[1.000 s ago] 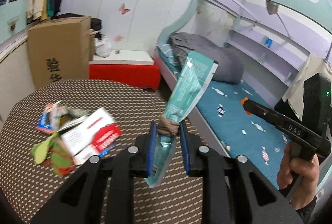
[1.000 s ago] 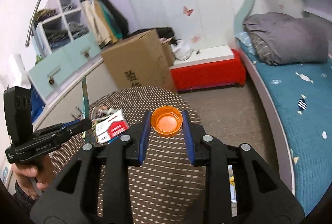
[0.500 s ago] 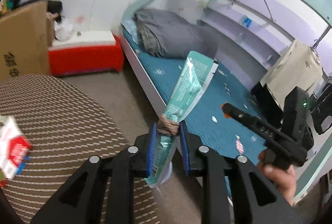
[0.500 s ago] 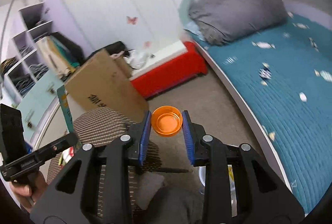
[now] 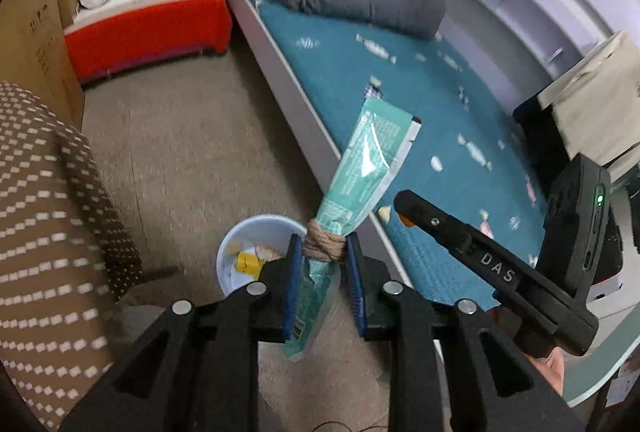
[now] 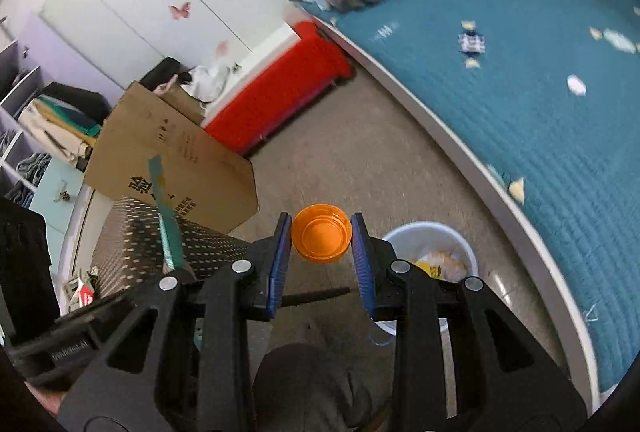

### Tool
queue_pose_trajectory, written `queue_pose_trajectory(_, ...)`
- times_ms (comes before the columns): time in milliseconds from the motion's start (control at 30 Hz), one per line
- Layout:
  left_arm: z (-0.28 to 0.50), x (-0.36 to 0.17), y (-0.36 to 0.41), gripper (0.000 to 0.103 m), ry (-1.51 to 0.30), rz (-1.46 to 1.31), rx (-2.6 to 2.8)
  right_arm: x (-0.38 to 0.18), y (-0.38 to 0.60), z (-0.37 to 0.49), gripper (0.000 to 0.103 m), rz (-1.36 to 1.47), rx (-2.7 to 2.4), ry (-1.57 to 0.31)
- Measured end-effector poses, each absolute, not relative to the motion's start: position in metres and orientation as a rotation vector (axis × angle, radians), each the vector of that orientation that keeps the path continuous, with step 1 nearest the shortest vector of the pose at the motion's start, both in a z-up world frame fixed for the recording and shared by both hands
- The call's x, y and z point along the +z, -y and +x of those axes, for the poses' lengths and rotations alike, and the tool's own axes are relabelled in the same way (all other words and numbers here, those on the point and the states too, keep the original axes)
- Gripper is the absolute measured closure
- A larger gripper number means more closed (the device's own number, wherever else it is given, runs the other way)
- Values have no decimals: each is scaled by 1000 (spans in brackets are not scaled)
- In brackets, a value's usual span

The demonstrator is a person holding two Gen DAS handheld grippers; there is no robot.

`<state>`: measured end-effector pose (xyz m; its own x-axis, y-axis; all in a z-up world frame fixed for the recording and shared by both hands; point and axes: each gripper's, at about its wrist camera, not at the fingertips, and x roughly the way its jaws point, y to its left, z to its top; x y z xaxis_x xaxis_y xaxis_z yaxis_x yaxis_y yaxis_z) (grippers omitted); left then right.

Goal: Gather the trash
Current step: 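Carry both items to the wastebasket and open both tools to drop them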

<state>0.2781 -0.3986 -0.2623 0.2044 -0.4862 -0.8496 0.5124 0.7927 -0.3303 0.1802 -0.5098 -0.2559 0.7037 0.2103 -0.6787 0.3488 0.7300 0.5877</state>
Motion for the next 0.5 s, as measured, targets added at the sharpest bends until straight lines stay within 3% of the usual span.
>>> queue_pose_trajectory(200,291,-294,414,80,-1250,82,-671,-290,520,192,72,851,-88,-854)
queue_pose_trajectory(233,293,-297,417,70,-1259,96,-666,-297,523,193,68,868,-86,-862)
queue_pose_trajectory(267,295,-300,419,39,-1264,110,-656,-305,526,195,57,891,-87,-871)
queue_pose_trajectory(300,298,-302,419,23,-1263,116,-636,-312,528,194,32,918,-93,-880)
queue_pose_trajectory(333,300,-303,418,10,-1249,111,-606,-321,532,193,27,958,-105,-881)
queue_pose_trajectory(400,302,-302,419,10,-1229,130,-575,-335,536,189,26,1002,-115,-899)
queue_pose_trajectory(500,301,-299,417,10,-1221,148,-570,-344,538,181,14,1028,-132,-919)
